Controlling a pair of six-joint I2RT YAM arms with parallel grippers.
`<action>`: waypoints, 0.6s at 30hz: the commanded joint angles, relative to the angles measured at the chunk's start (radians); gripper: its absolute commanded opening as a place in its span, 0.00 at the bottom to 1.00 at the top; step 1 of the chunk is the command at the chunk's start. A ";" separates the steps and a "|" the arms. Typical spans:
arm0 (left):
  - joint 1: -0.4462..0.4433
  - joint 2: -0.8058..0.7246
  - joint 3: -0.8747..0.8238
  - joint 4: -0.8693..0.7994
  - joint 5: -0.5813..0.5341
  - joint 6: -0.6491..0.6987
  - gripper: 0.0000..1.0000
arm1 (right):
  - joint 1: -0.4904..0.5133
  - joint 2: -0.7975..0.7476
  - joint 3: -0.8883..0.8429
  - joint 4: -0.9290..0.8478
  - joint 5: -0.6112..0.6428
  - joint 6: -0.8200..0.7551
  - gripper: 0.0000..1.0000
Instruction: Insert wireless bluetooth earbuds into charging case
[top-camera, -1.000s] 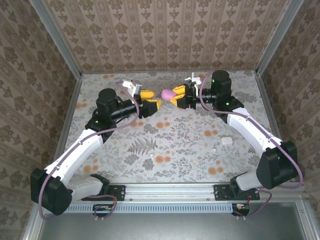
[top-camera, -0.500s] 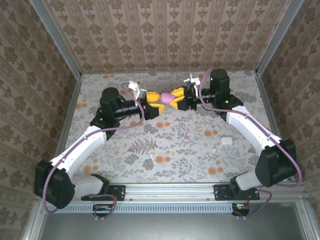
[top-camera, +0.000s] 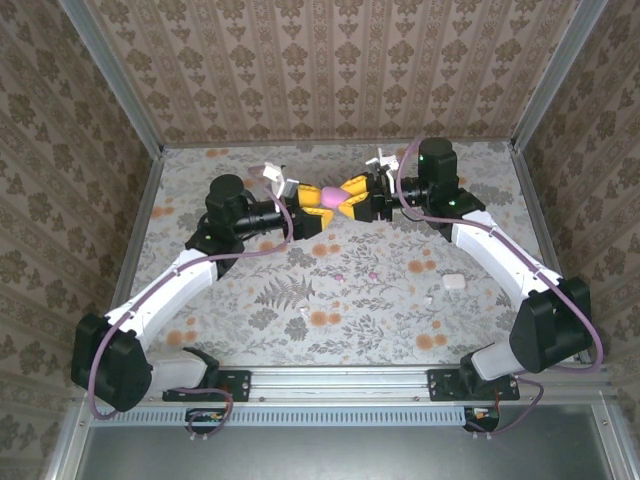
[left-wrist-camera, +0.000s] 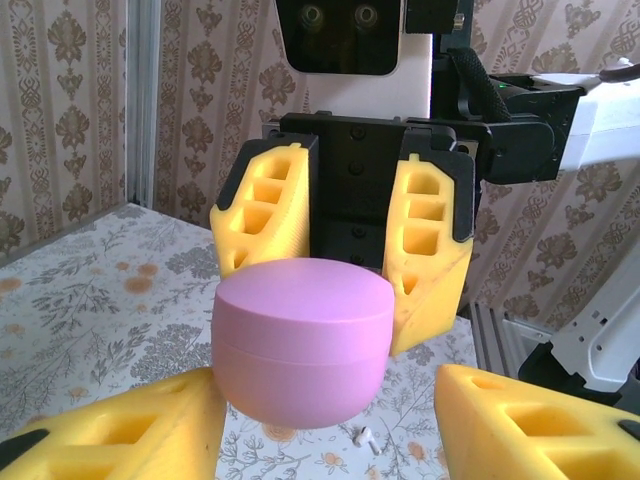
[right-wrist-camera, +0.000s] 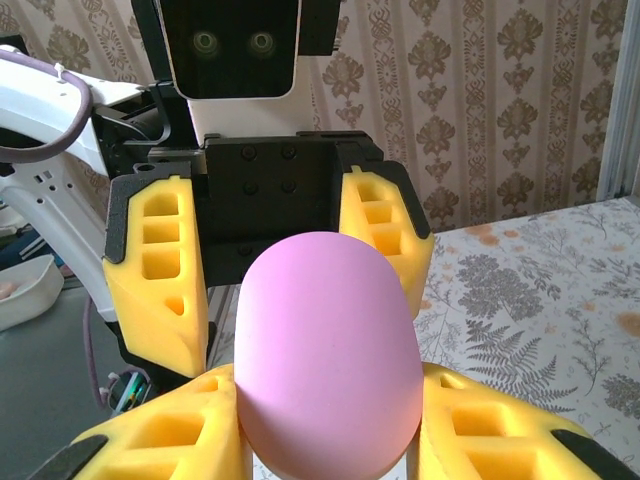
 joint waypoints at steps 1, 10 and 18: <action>-0.015 0.003 0.042 -0.019 0.020 0.020 0.56 | 0.009 0.002 0.032 0.008 -0.035 -0.025 0.36; -0.023 0.003 0.050 -0.008 0.015 0.011 0.56 | 0.010 -0.002 0.036 -0.035 -0.044 -0.059 0.36; -0.029 0.002 0.051 -0.006 0.006 0.014 0.59 | 0.010 -0.005 0.034 -0.040 -0.040 -0.067 0.37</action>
